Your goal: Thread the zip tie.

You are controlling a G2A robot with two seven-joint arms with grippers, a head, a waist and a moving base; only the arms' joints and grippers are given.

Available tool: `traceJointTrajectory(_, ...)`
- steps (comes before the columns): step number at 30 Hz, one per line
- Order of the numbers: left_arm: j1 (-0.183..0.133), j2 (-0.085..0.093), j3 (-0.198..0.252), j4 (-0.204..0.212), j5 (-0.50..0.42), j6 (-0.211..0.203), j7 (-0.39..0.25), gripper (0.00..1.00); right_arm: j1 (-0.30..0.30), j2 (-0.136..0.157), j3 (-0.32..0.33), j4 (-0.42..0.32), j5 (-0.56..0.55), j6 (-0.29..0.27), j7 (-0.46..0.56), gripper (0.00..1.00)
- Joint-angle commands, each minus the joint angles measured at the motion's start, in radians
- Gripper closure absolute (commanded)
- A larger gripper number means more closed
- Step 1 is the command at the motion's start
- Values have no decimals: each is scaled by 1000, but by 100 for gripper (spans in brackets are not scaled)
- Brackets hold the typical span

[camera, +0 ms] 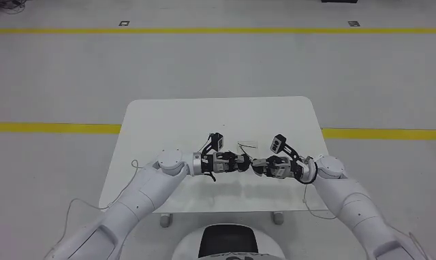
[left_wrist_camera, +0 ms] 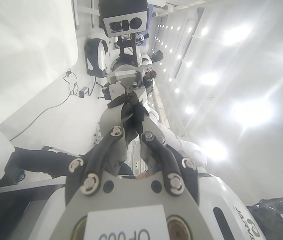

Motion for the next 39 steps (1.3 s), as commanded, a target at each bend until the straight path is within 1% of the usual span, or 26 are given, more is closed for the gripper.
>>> traceJointTrajectory(1,0,0,0,1,5,-6,6,100,-1,0,3,3,4,2,-1,0)
traceJointTrajectory(4,0,0,0,1,8,-13,10,100,-3,1,11,6,9,6,-1,0)
traceJointTrajectory(7,1,1,0,-1,15,-29,16,100,-9,2,22,3,16,0,-1,0)
traceJointTrajectory(10,6,2,-6,-2,23,-73,30,100,-17,3,37,2,37,-6,-10,0)
traceJointTrajectory(12,7,3,-10,-1,37,-130,26,100,-22,2,48,3,59,-10,-28,0)
traceJointTrajectory(13,5,3,-9,0,45,-136,27,100,-22,2,48,3,59,-10,-28,0)
traceJointTrajectory(21,5,3,-9,0,45,-136,27,100,-22,2,48,3,59,-10,-28,0)
traceJointTrajectory(22,7,4,-11,4,57,-139,55,100,-22,2,48,3,59,-10,-28,0)
traceJointTrajectory(23,5,4,-11,9,93,-165,94,100,-22,2,48,3,59,-10,-28,0)
traceJointTrajectory(24,5,4,-12,3,111,-174,106,100,-22,2,48,3,59,-10,-28,0)
traceJointTrajectory(25,8,4,-19,-3,115,-174,116,100,-22,2,48,3,59,-10,-28,0)
traceJointTrajectory(26,14,5,-35,-19,121,-174,121,100,-22,2,48,3,59,-10,-28,0)
traceJointTrajectory(27,17,6,-46,-29,146,-174,124,100,-22,2,48,3,59,-10,-28,0)
traceJointTrajectory(28,23,7,-63,-42,176,-174,142,100,-22,2,48,3,59,-10,-28,0)
traceJointTrajectory(29,36,9,-81,-64,231,-174,161,100,-22,2,48,3,59,-10,-28,0)
traceJointTrajectory(33,82,9,-132,-121,381,-174,218,100,-22,2,48,3,59,-10,-28,0)
traceJointTrajectory(36,110,6,-157,-157,465,-174,247,100,-22,2,48,3,59,-10,-28,0)
traceJointTrajectory(39,129,2,-178,-182,502,-174,251,100,-22,2,48,3,59,-10,-28,0)
